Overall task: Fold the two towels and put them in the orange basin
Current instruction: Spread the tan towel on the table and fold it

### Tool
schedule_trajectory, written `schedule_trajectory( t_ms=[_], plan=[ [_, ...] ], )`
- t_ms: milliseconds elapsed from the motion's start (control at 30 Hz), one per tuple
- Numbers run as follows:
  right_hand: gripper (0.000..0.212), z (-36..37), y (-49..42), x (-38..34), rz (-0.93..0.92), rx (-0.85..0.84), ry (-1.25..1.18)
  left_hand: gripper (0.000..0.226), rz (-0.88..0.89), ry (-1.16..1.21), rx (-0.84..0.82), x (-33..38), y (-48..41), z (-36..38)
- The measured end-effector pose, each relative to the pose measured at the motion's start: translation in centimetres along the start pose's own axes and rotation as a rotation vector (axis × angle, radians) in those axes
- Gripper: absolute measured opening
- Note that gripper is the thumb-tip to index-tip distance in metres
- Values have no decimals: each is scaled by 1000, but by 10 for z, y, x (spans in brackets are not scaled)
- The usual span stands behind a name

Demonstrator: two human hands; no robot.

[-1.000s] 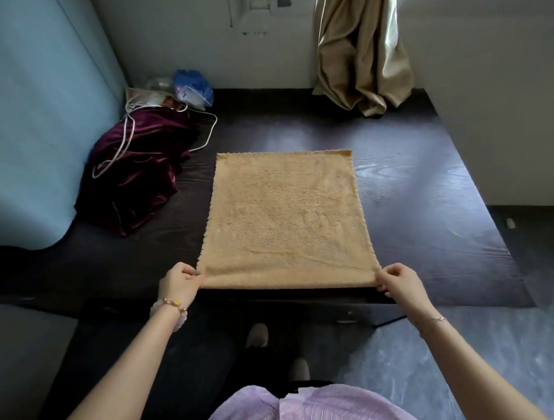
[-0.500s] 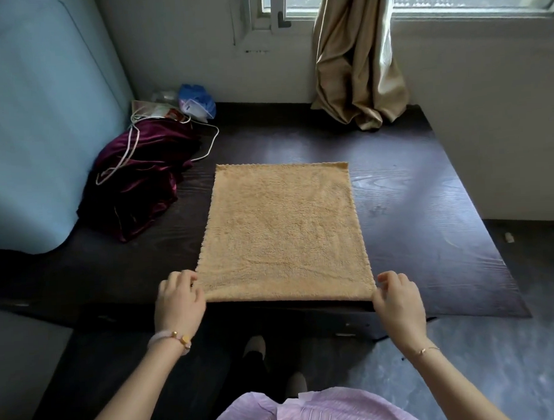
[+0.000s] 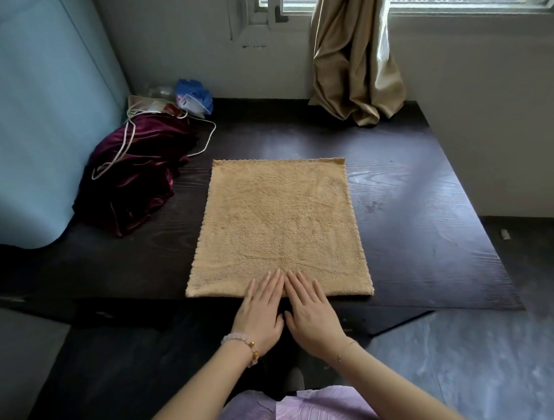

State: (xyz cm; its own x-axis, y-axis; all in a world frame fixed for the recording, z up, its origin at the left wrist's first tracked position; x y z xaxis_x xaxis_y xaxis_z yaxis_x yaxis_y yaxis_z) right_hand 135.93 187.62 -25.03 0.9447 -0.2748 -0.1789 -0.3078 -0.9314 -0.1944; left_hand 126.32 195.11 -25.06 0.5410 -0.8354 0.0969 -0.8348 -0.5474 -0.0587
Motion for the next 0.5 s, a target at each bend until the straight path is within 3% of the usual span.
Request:
schedule_trajectory(
  t_ms=[100,300,500],
  plan=[
    [60,-2,8,20,41,16,45,70,-15,-6,8,-13,7,0],
    [62,-14,46,87,287,60,113,73,-242,-87,99,-87,45,-6],
    [60,-11,50,93,319,134,144,77,-309,-76,207,-104,52,-9]
  ],
)
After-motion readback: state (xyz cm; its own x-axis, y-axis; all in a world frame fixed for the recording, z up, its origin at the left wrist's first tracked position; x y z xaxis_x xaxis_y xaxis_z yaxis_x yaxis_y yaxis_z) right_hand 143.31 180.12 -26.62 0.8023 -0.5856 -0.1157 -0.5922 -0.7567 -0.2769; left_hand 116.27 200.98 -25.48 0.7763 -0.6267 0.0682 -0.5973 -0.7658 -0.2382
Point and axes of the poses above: each hand's wrist, its own y-axis away from the middle knuckle, its own z-axis out of the palm, x = y × z, the point moved 3 cm from there along -y, towards the middle knuckle, and after that the axes turned 15 degrees about x, right-handed, at the moved point
